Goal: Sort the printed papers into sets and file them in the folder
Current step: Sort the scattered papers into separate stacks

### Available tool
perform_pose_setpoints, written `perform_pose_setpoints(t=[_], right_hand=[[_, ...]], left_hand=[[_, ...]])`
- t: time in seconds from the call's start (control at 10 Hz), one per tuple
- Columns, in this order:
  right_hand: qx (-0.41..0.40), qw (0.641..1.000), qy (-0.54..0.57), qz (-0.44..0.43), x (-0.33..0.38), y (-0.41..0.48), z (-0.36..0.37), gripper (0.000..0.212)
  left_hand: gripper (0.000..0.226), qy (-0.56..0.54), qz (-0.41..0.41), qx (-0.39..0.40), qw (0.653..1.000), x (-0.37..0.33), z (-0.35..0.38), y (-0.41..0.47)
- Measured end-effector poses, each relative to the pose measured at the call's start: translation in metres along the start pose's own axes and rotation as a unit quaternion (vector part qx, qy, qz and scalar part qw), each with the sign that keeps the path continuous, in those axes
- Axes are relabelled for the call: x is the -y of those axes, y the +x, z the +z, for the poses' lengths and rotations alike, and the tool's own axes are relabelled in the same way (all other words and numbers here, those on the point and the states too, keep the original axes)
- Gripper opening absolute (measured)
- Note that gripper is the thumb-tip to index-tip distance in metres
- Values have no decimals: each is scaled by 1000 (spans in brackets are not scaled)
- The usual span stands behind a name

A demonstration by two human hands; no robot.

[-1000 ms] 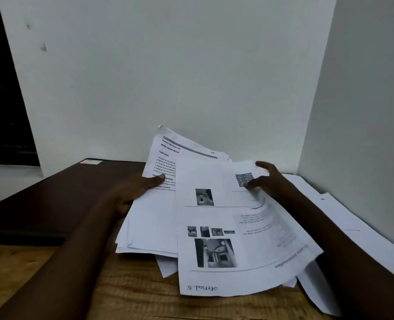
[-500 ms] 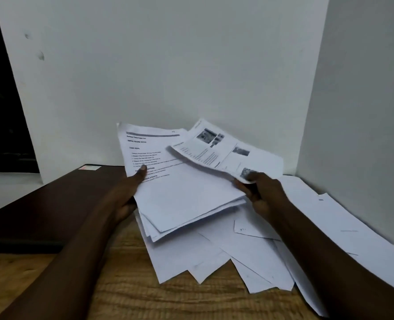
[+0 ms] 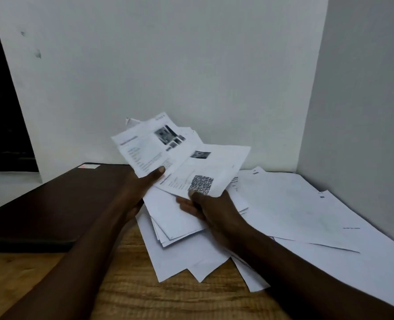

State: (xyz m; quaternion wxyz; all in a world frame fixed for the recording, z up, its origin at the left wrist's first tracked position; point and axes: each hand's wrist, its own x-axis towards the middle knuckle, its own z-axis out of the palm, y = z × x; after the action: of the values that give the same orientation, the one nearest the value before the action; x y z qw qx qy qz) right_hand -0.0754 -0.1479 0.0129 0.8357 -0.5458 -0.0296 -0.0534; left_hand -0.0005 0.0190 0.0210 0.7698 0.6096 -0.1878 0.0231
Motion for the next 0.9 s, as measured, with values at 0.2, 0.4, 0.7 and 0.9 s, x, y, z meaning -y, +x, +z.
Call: perform_pose_setpoints(t=[0.2, 0.4, 0.7, 0.9], right_hand=[[23, 998, 59, 1, 46, 6, -10, 26], [-100, 975, -199, -9, 77, 19, -76, 33], [-118, 852, -497, -118, 60, 27, -76, 32], [-55, 923, -380, -16, 58, 22, -68, 43]], left_hand=[[40, -27, -14, -101, 994, -13, -12, -2], [91, 55, -49, -59, 996, -21, -26, -3], [82, 75, -70, -31, 994, -16, -32, -2], [48, 63, -82, -41, 994, -12, -32, 1]])
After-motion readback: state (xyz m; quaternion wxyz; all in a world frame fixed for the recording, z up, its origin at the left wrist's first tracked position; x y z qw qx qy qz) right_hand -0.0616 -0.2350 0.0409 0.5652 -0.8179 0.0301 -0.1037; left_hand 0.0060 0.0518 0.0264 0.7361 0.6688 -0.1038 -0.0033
